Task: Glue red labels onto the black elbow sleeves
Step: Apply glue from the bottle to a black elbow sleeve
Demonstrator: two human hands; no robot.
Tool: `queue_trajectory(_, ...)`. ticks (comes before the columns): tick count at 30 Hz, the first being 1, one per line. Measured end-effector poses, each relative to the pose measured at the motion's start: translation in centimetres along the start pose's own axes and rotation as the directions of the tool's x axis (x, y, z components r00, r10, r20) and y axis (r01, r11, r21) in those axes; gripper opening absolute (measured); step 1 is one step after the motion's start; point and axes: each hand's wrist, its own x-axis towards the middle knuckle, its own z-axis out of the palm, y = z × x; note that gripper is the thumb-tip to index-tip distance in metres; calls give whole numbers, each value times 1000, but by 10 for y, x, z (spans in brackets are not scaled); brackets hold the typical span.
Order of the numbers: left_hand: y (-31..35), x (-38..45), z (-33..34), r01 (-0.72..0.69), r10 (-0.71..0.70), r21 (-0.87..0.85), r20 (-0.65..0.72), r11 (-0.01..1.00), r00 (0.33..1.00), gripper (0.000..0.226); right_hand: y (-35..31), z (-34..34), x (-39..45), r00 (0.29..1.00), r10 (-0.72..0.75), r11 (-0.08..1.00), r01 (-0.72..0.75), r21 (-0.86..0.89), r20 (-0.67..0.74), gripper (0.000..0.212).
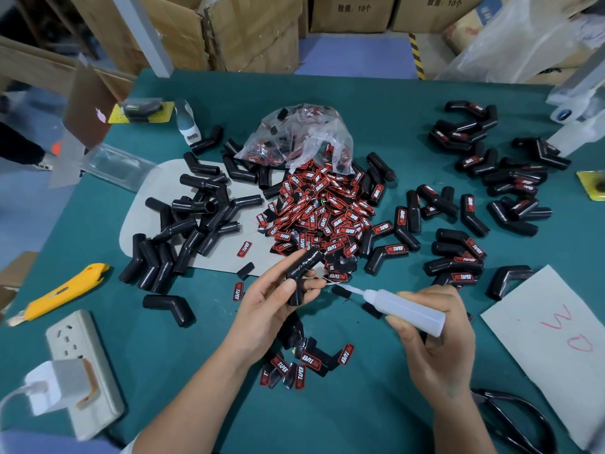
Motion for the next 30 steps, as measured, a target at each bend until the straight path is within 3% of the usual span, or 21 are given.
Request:
queue_trajectory(16,1,0,3,-1,1,-2,-12,1000,1000,59,2,1,-2,1000,17,1000,-17,10,22,35)
queue_trajectory(30,1,0,2,-5,5,22,-8,1000,1000,58,1,0,2,1000,12,1000,-12,26,7,23)
